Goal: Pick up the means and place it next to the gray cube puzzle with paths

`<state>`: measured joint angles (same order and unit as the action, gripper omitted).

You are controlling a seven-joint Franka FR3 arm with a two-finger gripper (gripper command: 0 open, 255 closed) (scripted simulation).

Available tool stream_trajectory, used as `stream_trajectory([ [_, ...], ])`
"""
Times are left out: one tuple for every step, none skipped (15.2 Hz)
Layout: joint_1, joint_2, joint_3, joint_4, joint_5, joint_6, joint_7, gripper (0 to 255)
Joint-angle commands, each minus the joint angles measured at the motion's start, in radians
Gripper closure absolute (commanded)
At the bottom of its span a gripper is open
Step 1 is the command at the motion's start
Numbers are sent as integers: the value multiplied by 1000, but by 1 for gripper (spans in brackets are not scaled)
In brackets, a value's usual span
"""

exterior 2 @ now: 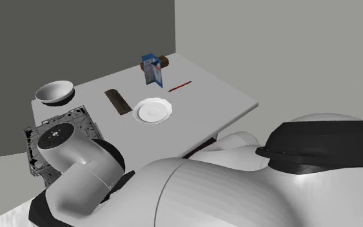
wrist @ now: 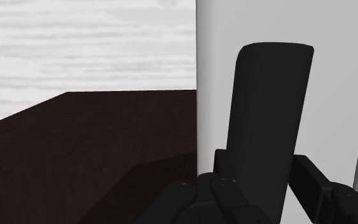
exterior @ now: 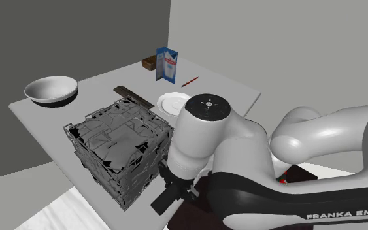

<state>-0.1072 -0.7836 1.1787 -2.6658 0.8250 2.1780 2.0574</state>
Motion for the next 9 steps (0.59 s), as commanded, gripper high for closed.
stream_trajectory([
  [13, -17, -28, 9, -14, -30, 5, 255],
  [18, -25, -42, 14, -22, -46, 7, 255],
  [23, -33, -57, 19, -30, -62, 9, 255],
  [27, -40, -70, 25, -38, -77, 11, 255],
  [31, -47, -84, 31, -46, -92, 13, 255],
  [35, -54, -97, 37, -54, -107, 14, 255],
  [38, -61, -110, 44, -62, -122, 16, 255],
  [41, -67, -122, 51, -69, -137, 18, 255],
  [43, -72, -134, 58, -77, -151, 19, 255],
])
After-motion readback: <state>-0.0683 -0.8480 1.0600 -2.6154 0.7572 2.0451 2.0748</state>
